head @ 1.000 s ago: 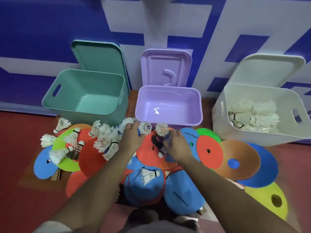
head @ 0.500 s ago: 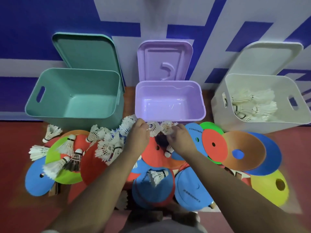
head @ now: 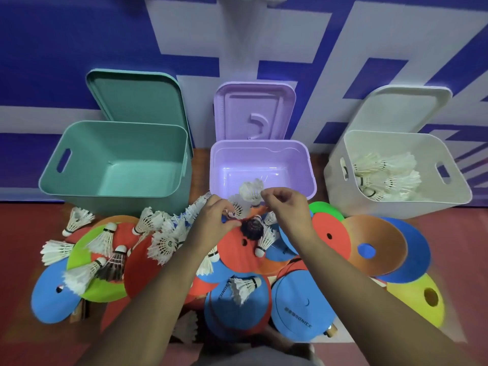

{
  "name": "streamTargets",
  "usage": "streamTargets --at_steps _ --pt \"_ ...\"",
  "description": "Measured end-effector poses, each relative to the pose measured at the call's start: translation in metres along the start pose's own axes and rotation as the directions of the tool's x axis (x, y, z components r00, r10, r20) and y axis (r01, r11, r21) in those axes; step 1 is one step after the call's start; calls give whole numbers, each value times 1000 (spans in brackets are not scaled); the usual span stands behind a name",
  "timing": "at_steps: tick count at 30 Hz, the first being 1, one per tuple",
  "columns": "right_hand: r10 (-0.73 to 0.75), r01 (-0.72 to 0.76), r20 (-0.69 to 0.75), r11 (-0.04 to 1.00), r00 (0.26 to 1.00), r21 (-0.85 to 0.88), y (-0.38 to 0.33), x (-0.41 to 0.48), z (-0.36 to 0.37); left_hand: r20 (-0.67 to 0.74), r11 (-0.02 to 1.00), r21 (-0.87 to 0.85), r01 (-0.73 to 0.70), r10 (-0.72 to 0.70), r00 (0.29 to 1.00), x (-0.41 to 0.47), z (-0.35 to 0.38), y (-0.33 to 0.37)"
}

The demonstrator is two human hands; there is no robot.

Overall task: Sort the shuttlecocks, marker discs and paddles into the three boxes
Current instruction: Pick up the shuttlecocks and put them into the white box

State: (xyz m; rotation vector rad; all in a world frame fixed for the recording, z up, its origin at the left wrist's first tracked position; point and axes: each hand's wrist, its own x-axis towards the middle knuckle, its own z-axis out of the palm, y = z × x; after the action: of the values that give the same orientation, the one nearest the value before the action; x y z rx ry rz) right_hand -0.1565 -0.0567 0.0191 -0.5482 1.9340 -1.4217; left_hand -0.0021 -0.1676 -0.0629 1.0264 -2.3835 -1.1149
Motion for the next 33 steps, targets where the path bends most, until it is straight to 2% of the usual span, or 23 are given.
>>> streamTargets --at_steps 3,6,11,14,17,19,21,22,25,27,28,30,33 --pt "8 -8 0 994 1000 -107 8 7 1 -30 999 8 -38 39 999 1 0 2" --pt "15 3 65 963 998 -269 23 12 4 -8 999 0 -50 50 999 1 5 5" --pt "-19 113 185 850 982 -515 45 16 0 85 998 -48 50 -46 995 1 17 0" --pt "-74 212 239 750 968 -627 56 21 -4 148 998 7 63 -63 987 0 27 2" --pt "-70 209 217 652 974 -728 63 26 -7 208 992 116 58 -81 975 2 32 5" --pt "-98 211 193 623 976 -753 63 27 -9 219 989 135 63 -92 971 4 32 9" --pt "-169 239 170 663 971 -709 61 29 -14 211 991 114 66 -90 973 4 30 12" --pt "-201 246 144 731 969 -637 57 28 -17 198 993 88 76 -92 976 3 29 14" --pt "-186 188 31 950 982 -248 34 25 -22 149 989 -64 133 -122 981 1 25 16" --pt "-94 94 14 996 995 3 23 23 -21 136 979 -123 164 -147 980 0 23 16" --pt "-59 56 27 996 998 74 20 22 -19 137 974 -141 178 -159 978 0 21 17" --pt "-25 17 94 996 995 92 19 21 -12 144 960 -194 200 -173 974 -1 18 16" --pt "-70 96 184 986 980 -136 28 19 -1 151 927 -290 240 -203 967 -2 14 14"
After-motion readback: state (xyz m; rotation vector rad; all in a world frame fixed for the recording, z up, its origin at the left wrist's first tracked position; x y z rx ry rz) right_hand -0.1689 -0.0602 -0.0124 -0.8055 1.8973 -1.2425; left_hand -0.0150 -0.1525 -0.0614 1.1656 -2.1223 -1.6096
